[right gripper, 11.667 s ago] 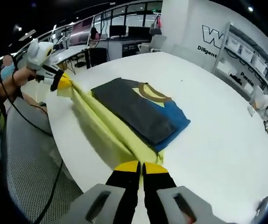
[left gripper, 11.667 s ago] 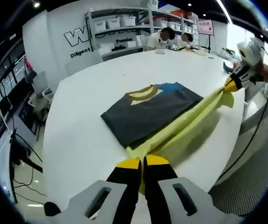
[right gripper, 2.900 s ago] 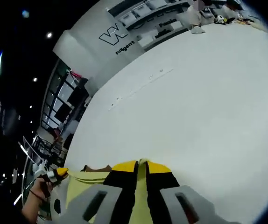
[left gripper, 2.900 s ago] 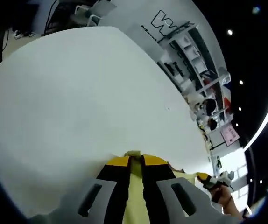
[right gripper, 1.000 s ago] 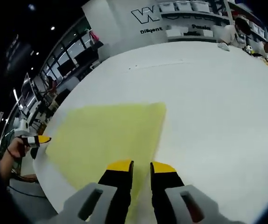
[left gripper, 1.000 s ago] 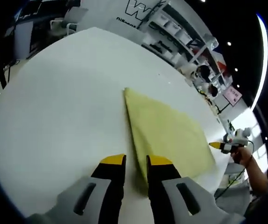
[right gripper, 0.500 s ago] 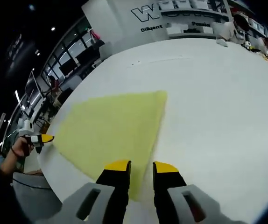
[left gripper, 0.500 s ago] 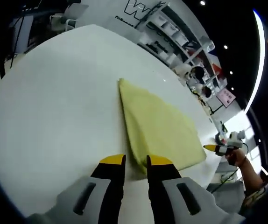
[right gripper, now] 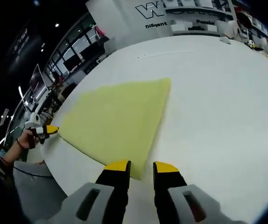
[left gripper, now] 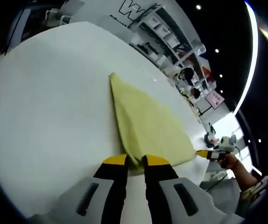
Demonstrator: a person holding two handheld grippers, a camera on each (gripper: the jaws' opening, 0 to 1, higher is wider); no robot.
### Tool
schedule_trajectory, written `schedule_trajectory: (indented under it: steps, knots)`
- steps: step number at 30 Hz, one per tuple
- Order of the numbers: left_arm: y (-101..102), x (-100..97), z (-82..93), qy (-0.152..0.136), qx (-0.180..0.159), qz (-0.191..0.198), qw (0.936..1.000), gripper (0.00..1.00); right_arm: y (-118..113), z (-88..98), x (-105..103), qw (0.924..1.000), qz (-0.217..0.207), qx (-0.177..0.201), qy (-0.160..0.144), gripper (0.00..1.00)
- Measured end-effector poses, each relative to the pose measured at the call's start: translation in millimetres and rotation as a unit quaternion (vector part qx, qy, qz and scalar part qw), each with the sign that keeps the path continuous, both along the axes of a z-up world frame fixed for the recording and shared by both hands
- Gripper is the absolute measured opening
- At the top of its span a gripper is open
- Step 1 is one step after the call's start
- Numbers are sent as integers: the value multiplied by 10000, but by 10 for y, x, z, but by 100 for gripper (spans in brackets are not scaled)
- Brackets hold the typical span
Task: Fold the garment on the visible template until the final outline fits inside the template.
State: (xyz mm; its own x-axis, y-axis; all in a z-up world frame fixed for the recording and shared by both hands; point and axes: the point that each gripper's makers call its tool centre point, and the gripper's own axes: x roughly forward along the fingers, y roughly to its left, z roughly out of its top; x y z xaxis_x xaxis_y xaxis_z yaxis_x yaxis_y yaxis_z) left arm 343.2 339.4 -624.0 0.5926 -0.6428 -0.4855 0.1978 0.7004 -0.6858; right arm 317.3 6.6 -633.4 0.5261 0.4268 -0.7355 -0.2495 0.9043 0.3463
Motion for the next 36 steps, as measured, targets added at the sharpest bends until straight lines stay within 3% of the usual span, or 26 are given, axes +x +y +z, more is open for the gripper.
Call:
schedule_trajectory:
  steps: [7, 8, 14, 17, 19, 28, 29, 32, 33, 35, 36]
  knots:
    - [-35, -11, 13, -69, -341, 3, 9994, 3, 115, -24, -11, 9998, 152, 109, 29, 7]
    - [-49, -17, 23, -89, -397, -55, 9992, 1, 156, -23, -9, 9997, 211, 113, 56, 1]
    - [-33, -39, 69, -184, -458, -458, 9977, 0, 116, 76, 46, 9995, 240, 136, -124, 0]
    - [-37, -57, 142, -252, -533, -725, 9956, 0, 65, 113, 71, 9995, 98, 236, -175, 0]
    - [-42, -90, 153, -152, -677, -865, 9938, 0, 51, 145, 102, 9984, -208, 503, -148, 0]
    - [-40, -172, 74, -304, -344, -1208, 9916, 0, 7, 159, 117, 9971, -384, 651, -120, 0]
    - [-58, -209, 98, -424, -164, -1471, 9881, 0, -8, 182, 143, 9973, -366, 616, -132, 0]
    - [-32, -194, 225, -384, -213, -1625, 9857, 0, -5, 320, 191, 9970, -352, 651, -245, 0]
    - [-17, -168, 301, -531, -189, -1717, 9835, 0, 0, 360, 205, 9968, -326, 666, -294, 0]
    - [10, -128, 458, -867, 62, -2043, 9750, 0, 12, 432, 225, 9969, -241, 655, -363, 0]
    - [32, -114, 493, -986, 329, -2296, 9677, 0, 16, 451, 228, 9971, -211, 637, -373, 0]
